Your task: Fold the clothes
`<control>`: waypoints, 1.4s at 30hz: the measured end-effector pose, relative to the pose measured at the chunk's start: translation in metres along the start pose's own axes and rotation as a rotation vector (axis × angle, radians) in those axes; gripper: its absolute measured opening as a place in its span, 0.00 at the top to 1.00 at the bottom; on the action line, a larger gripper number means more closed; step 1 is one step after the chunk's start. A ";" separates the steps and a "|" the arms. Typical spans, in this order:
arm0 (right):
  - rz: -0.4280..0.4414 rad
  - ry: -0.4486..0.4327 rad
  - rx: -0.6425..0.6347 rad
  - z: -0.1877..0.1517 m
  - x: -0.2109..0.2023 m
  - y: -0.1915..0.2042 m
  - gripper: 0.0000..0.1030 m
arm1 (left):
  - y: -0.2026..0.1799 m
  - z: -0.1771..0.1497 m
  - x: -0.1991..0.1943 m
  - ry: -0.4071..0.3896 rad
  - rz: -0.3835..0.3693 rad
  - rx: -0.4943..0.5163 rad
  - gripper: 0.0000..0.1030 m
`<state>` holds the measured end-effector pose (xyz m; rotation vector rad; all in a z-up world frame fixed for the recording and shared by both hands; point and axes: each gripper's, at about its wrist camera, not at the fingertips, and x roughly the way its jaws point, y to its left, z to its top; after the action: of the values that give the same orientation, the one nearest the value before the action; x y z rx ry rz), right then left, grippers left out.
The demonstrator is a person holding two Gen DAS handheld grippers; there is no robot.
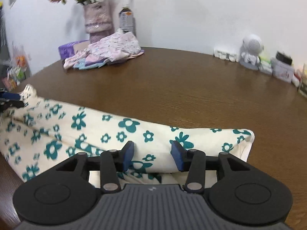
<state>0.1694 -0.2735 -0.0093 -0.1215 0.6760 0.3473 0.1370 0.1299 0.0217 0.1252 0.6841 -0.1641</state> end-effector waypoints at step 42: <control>0.012 -0.031 0.003 0.004 -0.005 0.035 0.51 | 0.068 0.020 0.014 0.082 -0.045 0.104 0.57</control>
<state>0.1556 -0.2417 -0.0033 -0.1094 0.6468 0.3593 0.1735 0.1914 0.0325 0.2177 0.7603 -0.2388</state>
